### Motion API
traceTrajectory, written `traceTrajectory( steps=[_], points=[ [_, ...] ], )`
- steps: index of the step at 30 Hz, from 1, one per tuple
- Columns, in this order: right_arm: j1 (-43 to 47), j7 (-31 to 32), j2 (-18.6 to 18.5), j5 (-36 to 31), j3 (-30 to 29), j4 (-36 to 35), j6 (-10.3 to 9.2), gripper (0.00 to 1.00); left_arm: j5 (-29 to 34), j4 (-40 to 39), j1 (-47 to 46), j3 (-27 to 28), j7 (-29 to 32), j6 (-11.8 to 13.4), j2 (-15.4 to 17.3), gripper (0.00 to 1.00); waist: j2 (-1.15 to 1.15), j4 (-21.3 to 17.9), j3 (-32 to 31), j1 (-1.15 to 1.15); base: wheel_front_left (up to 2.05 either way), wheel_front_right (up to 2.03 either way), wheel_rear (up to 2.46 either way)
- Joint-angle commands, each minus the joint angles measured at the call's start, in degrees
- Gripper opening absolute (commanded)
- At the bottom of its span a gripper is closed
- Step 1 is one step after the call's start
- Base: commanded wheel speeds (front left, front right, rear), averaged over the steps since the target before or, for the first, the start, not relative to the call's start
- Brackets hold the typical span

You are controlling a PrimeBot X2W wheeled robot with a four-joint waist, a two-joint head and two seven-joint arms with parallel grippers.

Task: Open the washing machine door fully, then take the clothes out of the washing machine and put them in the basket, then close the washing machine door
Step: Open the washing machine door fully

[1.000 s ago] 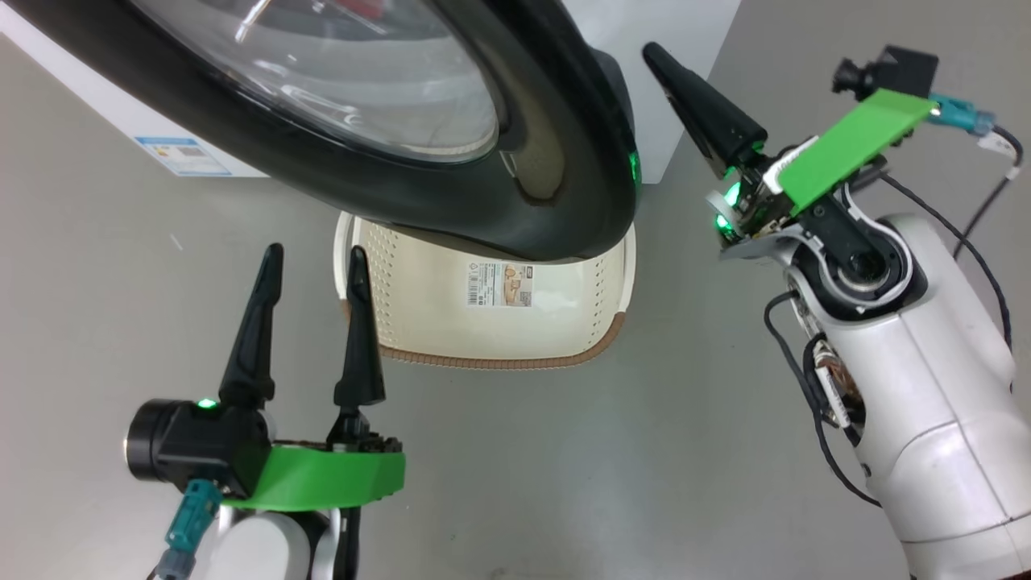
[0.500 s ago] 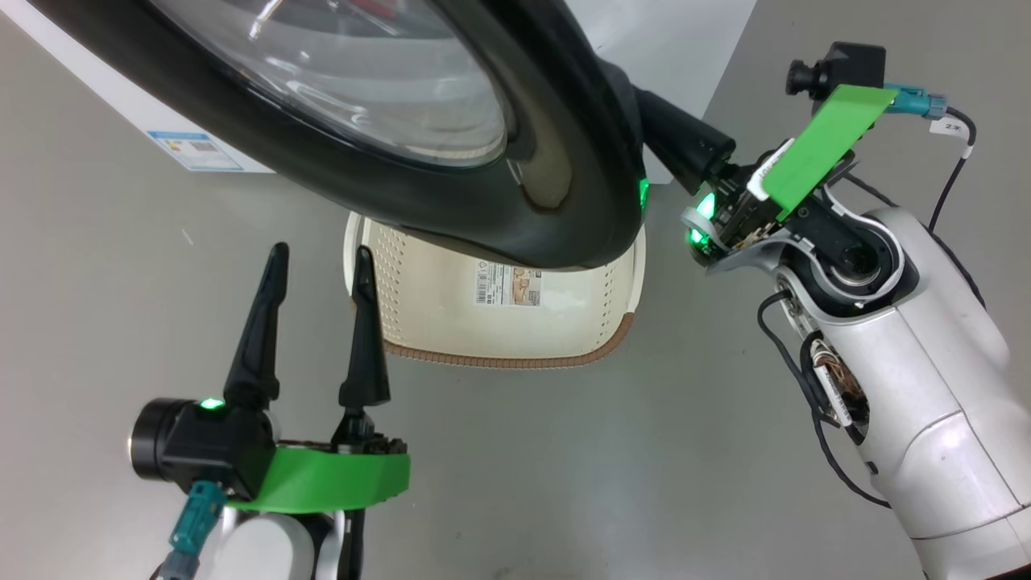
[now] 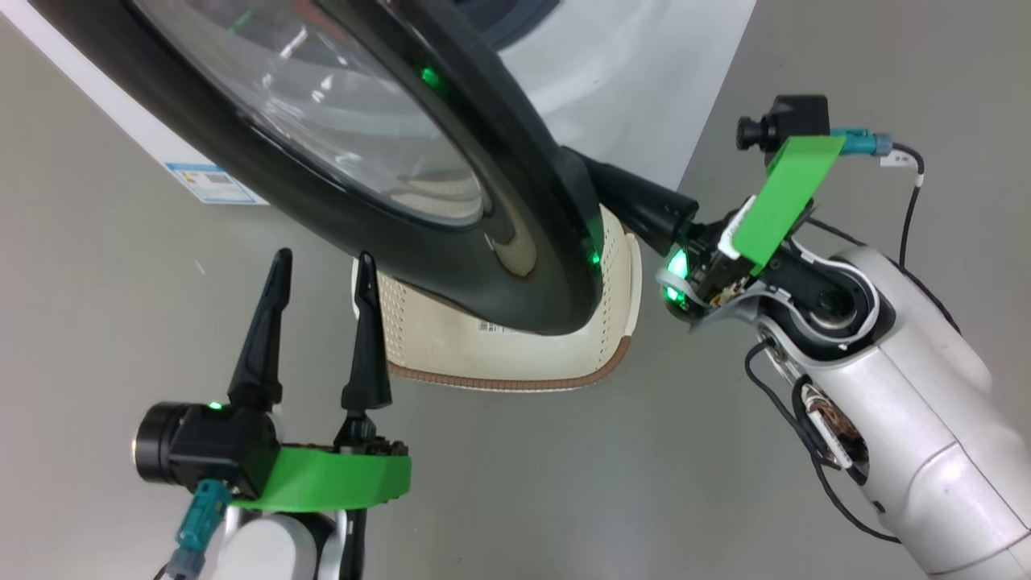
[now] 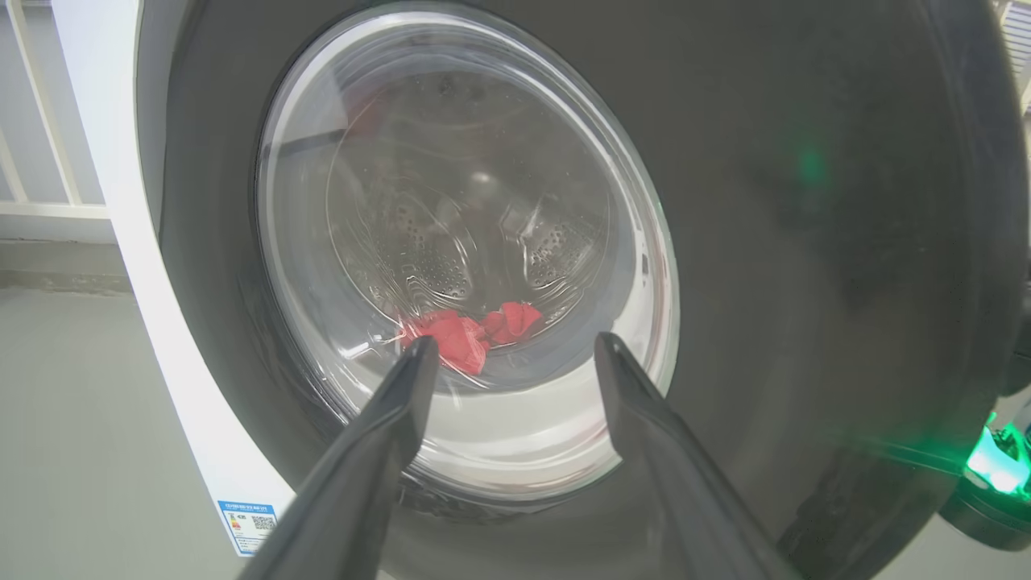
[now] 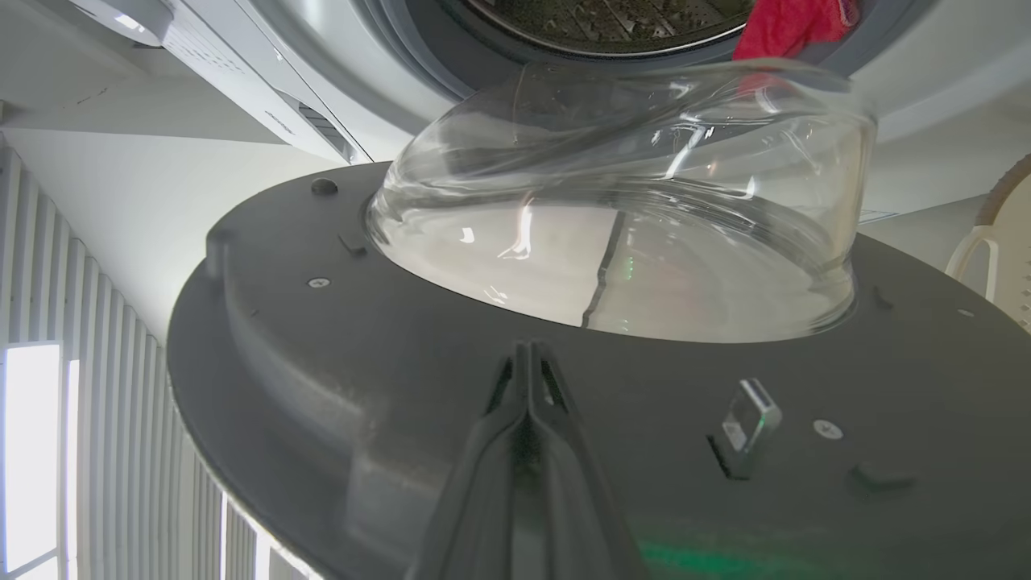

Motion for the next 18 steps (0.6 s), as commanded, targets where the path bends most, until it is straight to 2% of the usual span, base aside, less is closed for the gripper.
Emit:
traceTrajectory(
  steps=[1, 18],
  points=[
    [1.3, -0.27, 0.34, 0.98, 1.19, -2.11, 0.28, 0.0, -0.18, -1.14, 0.19, 1.7, -0.27, 0.03, 0.87, 1.0, 0.0, 0.22, -0.89, 0.0, 0.0, 0.0, 0.0],
    [4.94, -6.41, -5.64, 7.11, 12.92, -5.73, 0.28, 0.0, -0.39, -0.72, 2.62, 2.04, -0.27, 0.12, 0.87, 1.0, 0.0, 4.04, -5.93, 0.0, 0.0, 0.0, 0.0]
  ],
)
